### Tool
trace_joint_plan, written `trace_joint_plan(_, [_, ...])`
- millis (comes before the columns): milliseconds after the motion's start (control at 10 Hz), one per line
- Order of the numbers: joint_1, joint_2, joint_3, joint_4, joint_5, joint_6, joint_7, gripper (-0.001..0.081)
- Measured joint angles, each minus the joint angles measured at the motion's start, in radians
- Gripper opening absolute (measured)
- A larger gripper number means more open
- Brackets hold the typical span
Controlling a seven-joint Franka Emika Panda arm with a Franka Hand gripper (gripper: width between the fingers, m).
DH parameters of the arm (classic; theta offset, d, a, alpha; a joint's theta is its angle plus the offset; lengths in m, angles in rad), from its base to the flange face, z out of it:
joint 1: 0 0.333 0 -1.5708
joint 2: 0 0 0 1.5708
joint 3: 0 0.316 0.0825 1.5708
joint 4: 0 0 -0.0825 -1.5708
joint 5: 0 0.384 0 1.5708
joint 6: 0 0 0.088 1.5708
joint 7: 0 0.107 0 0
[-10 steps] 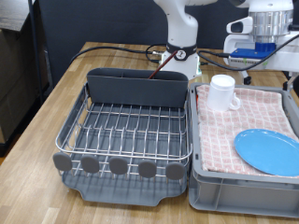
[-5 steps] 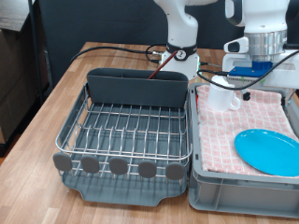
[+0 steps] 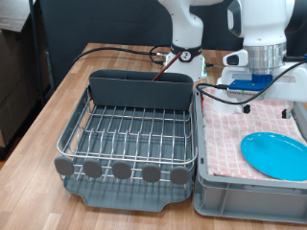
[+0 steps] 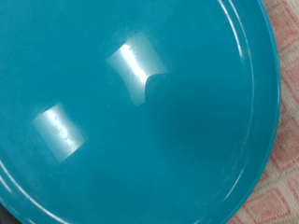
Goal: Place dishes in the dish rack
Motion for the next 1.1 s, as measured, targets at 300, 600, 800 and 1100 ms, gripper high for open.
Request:
trace_joint_plan(300, [0.000,0.036,-0.004,0.000,-0.002,0.034,0.002,0.0803])
trace_joint_plan(600, [0.000,0.065,-0.007,0.000,-0.001,0.055,0.002,0.0803])
trace_joint_plan(800, [0.000,0.086,-0.008,0.002,0.000,0.062,0.002,0.0803])
trace_joint_plan(1100, [-0.004,0.116,-0.005,0.010,0.010,0.081,-0.001,0.0803])
